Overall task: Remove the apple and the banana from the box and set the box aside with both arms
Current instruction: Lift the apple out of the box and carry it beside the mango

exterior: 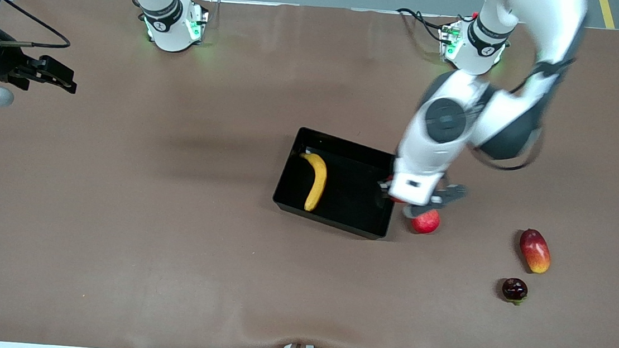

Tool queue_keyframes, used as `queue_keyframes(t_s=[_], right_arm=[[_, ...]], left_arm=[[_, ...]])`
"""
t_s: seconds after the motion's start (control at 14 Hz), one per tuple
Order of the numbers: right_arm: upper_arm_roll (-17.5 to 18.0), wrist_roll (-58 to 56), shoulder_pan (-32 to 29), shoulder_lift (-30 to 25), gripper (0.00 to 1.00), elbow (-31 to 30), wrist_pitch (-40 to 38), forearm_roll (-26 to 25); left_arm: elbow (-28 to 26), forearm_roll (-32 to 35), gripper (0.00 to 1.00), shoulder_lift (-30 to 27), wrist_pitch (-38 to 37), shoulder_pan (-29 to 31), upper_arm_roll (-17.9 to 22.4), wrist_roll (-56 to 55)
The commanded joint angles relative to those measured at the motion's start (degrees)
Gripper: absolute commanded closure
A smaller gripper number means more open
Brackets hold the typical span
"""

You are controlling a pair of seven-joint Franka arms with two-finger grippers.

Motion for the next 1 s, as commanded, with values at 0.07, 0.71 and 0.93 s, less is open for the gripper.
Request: queue_keyframes(t_s=[0.07,0.71,0.93], right_arm=[[0.17,0.79,-0.01,0.02,0.0,0.01,-0.07,-0.06],[0.17,0.79,-0.01,0.02,0.0,0.01,-0.07,0.03],[0.17,0.79,-0.01,0.02,0.0,0.01,-0.07,0.03]], left_arm=[[-2.12,-0.59,1.0,-2.65,-4.21,8.39,-0.3,11.85],[-17.04,2.64,1.0,-1.24,6.75,25.98,-0.04,27.71],[-21.88,4.24,1.0,0.07,13.25,29.23,-0.04,27.79]])
